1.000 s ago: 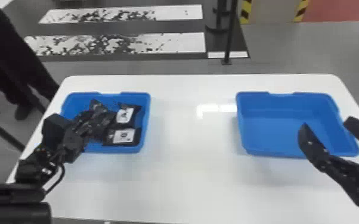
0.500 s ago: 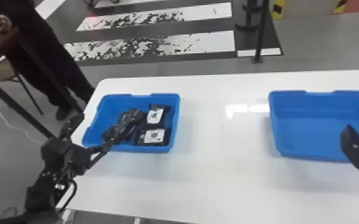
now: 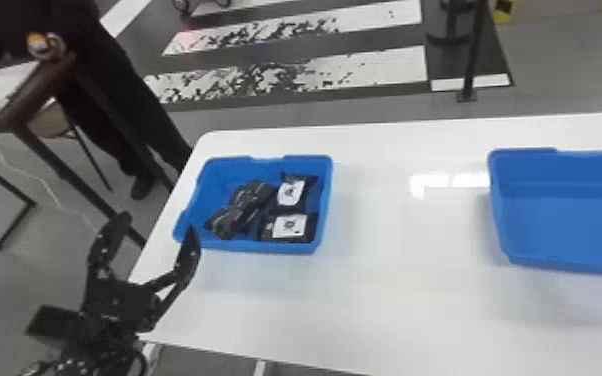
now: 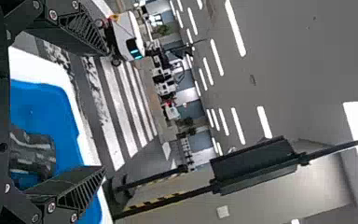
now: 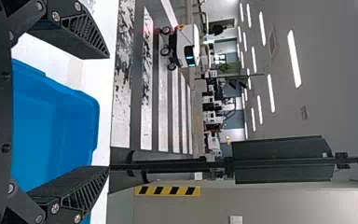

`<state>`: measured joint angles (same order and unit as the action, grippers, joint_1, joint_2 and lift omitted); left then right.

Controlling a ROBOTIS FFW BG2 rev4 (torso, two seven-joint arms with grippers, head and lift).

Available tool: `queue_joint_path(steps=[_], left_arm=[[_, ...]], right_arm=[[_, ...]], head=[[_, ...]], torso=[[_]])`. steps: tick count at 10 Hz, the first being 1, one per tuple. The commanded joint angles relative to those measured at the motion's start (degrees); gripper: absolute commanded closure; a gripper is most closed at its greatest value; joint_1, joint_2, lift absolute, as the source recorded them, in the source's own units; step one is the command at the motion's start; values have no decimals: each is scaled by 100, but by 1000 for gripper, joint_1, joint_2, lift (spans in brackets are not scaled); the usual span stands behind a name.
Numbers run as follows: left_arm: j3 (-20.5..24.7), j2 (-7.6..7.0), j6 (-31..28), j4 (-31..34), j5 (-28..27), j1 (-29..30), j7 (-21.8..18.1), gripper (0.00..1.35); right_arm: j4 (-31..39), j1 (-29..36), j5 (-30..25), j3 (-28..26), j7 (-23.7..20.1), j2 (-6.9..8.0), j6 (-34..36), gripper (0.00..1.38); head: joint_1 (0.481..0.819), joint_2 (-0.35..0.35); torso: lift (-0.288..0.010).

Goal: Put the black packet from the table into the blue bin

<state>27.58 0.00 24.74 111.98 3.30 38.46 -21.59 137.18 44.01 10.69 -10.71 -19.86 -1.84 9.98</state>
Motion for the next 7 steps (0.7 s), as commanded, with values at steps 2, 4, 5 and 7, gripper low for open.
queue_joint_path(steps=[2,4,5,7], left_arm=[[-804,15,494,326,436,809,744,174],[-952,15,649,494,504,935,1034,174],[-1021,15,663,494,561,921,1043,174],[-1124,15,691,494,710,921,1043,174]], right_arm=[[0,14,-7,8,0,17,0,173],[14,28,-18,8,0,26,0,173],[14,28,-18,8,0,35,0,173],[14,28,-29,8,0,44,0,173]], head=[[695,235],[695,212],[695,201],[695,188]], torso=[[-110],[-110],[-110],[-110]])
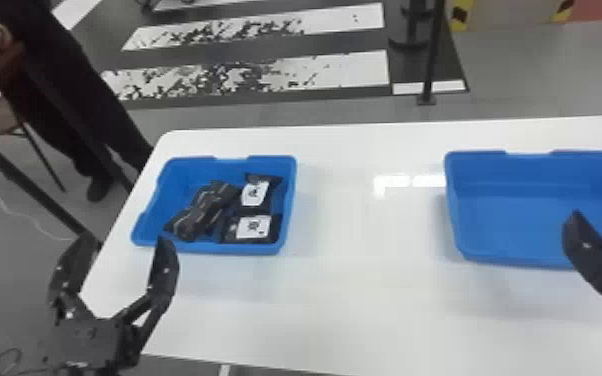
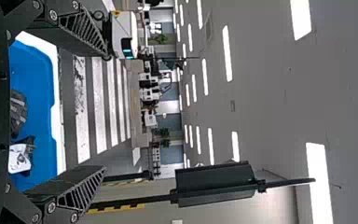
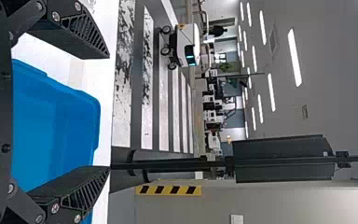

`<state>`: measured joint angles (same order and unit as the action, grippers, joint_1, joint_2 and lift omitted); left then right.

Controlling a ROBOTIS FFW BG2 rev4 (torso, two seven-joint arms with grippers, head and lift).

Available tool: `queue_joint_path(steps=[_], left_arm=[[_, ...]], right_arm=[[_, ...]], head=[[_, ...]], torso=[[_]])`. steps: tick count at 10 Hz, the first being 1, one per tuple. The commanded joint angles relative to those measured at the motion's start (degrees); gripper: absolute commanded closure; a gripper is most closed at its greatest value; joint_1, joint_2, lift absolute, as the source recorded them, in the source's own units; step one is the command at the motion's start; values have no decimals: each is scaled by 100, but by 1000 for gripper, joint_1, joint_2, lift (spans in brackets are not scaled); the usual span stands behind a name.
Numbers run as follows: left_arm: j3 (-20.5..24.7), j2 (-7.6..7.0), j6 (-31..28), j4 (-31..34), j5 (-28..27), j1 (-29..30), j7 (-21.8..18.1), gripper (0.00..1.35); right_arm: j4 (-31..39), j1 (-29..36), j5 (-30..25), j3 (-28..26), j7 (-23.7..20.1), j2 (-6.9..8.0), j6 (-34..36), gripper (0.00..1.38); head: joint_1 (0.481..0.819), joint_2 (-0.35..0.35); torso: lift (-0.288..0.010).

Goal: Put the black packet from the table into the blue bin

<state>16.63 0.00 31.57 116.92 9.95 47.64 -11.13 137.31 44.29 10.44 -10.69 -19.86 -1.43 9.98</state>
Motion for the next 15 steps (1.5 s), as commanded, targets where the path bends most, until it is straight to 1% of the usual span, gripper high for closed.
queue_joint_path(steps=[1,9,15], left_arm=[[-63,15,21,1,68,-26,6,174],[-121,15,-35,1,159,-54,6,174],[-132,15,-49,1,262,-54,6,174]], right_arm=[[1,-14,-5,-5,0,3,0,173],[-42,-70,-5,-5,0,3,-56,173],[-70,-70,18,-5,0,3,-84,173]], head=[[695,183],[695,170],[695,173]], torso=[[-110],[-110],[-110]])
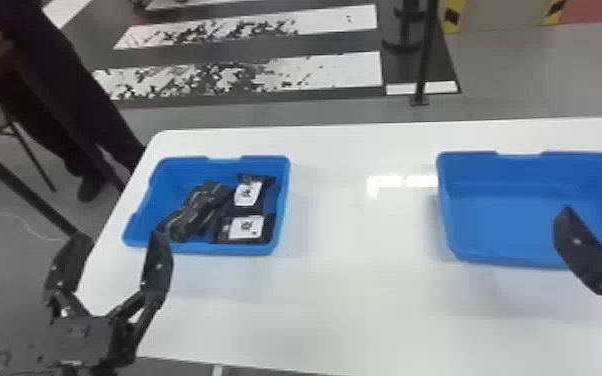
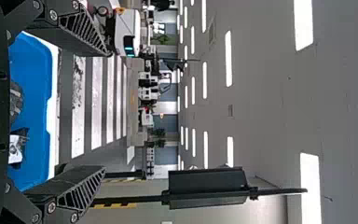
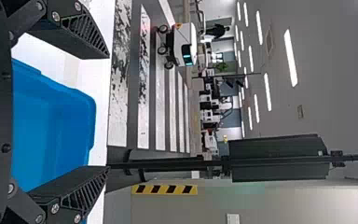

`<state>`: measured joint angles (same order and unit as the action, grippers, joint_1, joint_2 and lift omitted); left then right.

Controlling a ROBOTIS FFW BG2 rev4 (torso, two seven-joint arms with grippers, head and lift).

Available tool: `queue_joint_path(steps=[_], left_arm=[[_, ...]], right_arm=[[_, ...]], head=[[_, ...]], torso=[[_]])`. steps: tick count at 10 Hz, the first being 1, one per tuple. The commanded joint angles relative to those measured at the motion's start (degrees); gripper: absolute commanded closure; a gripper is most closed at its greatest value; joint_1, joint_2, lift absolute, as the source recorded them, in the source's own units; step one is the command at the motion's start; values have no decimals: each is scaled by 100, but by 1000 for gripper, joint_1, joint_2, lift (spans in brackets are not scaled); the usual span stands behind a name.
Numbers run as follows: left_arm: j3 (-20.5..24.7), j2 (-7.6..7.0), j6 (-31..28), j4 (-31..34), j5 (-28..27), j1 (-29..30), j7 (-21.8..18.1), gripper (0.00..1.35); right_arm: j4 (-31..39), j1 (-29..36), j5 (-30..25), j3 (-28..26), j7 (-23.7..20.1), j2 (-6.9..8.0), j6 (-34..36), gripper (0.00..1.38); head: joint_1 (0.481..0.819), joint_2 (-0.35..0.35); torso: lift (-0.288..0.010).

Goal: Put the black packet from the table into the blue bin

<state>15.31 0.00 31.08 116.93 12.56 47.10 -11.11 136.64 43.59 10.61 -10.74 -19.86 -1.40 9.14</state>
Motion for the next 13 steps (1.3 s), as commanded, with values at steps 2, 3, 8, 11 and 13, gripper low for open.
queue_joint_path(steps=[2,3,8,11,13], left_arm=[[0,15,-14,0,24,15,-6,174],[0,15,-14,0,24,15,-6,174],[0,15,0,0,70,15,3,174],[0,15,0,0,70,0,3,174],[0,15,0,0,81,15,3,174]], right_arm=[[-2,0,1,0,0,0,0,173],[-2,0,1,0,0,0,0,173],[-2,0,1,0,0,0,-14,173],[-2,0,1,0,0,0,-14,173],[-2,0,1,0,0,0,-28,173]], head=[[695,173],[695,174],[695,176],[695,177],[695,177]], torso=[[-110],[-110],[-110],[-110],[-110]])
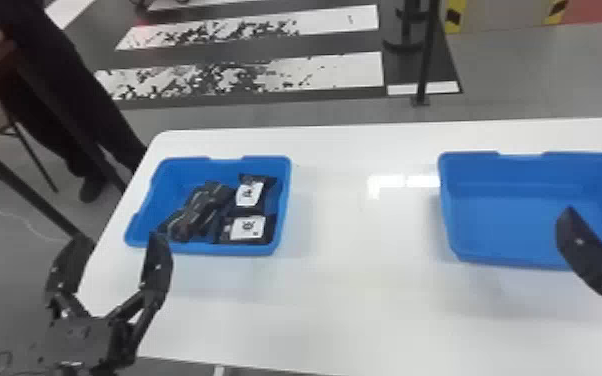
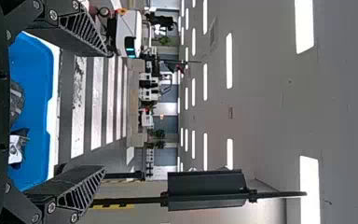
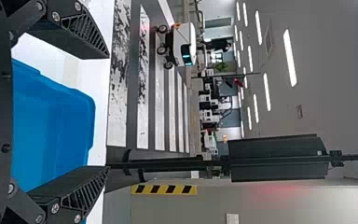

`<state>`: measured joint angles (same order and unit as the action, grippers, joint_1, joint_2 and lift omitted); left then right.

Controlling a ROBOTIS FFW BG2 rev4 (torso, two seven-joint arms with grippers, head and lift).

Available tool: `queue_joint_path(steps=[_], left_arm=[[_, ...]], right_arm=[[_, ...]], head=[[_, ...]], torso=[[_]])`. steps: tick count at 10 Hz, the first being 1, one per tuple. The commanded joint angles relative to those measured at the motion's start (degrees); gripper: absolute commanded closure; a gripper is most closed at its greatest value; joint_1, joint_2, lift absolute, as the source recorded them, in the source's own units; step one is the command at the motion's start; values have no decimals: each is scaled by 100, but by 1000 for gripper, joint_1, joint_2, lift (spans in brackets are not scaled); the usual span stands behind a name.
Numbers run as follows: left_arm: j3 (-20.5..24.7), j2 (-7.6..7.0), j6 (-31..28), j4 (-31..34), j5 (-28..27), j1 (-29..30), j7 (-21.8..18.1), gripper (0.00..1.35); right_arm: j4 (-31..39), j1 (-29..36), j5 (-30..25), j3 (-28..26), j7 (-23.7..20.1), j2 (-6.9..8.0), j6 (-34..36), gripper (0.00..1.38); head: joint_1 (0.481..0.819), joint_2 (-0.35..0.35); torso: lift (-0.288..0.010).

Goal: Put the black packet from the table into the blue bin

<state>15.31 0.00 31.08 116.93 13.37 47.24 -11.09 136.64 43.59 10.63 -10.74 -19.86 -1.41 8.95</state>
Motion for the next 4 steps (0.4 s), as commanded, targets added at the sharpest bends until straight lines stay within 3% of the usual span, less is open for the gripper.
queue_joint_path(steps=[1,4], left_arm=[[0,15,0,0,12,1,2,174],[0,15,-14,0,23,1,2,174]], right_arm=[[-2,0,0,0,0,0,5,173],[-2,0,0,0,0,0,-9,173]], head=[[695,177],[695,178]], torso=[[-110],[-110]])
